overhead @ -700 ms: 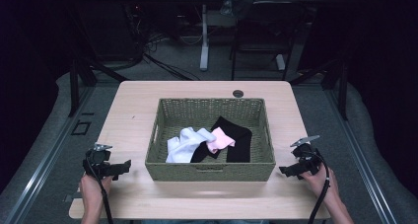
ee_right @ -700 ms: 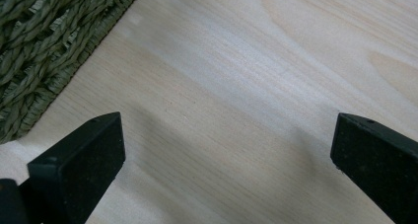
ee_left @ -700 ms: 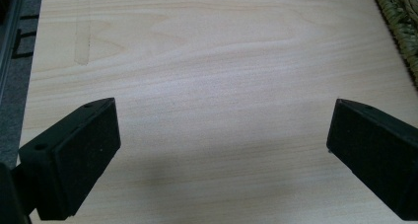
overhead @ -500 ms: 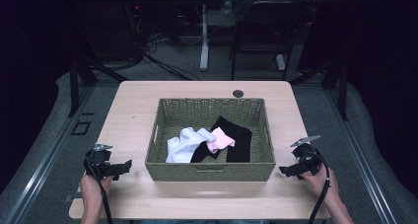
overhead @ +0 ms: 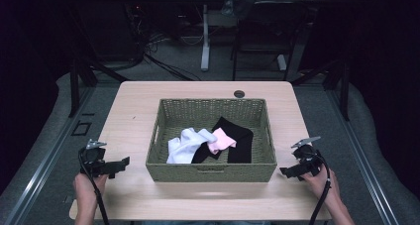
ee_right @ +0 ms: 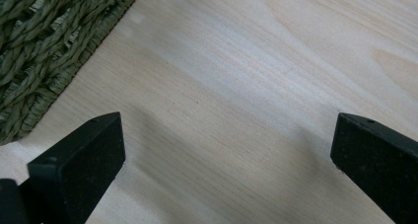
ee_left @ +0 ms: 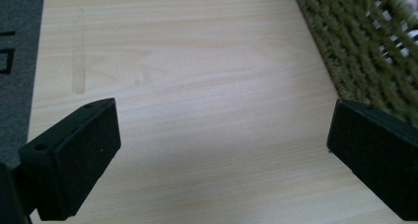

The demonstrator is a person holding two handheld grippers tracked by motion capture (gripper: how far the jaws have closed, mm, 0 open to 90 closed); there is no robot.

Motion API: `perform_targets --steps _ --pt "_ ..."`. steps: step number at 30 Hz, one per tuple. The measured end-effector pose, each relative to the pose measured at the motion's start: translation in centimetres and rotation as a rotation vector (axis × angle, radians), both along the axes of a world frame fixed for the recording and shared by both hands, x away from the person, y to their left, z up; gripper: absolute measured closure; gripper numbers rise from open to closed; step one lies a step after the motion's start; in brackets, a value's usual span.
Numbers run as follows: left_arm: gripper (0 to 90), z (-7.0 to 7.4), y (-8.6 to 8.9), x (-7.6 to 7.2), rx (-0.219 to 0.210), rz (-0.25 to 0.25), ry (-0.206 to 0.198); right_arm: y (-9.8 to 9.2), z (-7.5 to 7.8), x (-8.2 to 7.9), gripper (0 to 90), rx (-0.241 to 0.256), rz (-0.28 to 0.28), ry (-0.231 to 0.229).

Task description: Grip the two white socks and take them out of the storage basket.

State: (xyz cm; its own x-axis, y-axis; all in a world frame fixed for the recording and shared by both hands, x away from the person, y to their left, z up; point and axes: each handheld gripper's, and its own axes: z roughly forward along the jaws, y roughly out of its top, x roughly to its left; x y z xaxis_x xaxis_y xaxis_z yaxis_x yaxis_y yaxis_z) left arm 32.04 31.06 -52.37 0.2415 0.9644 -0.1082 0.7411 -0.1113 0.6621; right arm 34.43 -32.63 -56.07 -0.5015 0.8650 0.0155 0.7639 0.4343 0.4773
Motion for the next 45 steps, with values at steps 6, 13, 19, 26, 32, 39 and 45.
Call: perform_targets --steps 6,13,19,26,32,39,45 --pt "0.0 2.3 -0.8 -0.1 -0.013 -0.026 -0.031 -0.3 -0.1 -0.1 0.0 0.008 -0.012 0.006" --pt "0.0 4.4 -2.0 0.1 -0.007 -0.064 -0.036 -0.5 0.0 -0.3 0.0 0.003 -0.015 0.002" --pt "0.0 6.7 -3.1 0.8 -0.003 -0.104 -0.046 -0.5 0.1 -0.3 0.0 0.006 -0.012 -0.004" --pt "0.0 9.2 -5.5 2.1 0.012 -0.176 -0.041 -0.5 0.1 -0.3 0.0 -0.002 -0.015 -0.006" --pt "0.0 9.9 -7.6 3.0 0.024 -0.215 -0.042 -0.5 0.1 -0.3 0.0 0.004 -0.011 -0.002" --pt "0.0 10.1 -10.4 4.3 0.059 -0.267 -0.011 -0.5 0.1 -0.4 0.0 0.006 -0.007 0.005" --pt "0.0 10.0 -12.7 5.2 0.078 -0.332 -0.012 -0.4 0.0 -0.3 0.0 0.005 -0.010 -0.001"
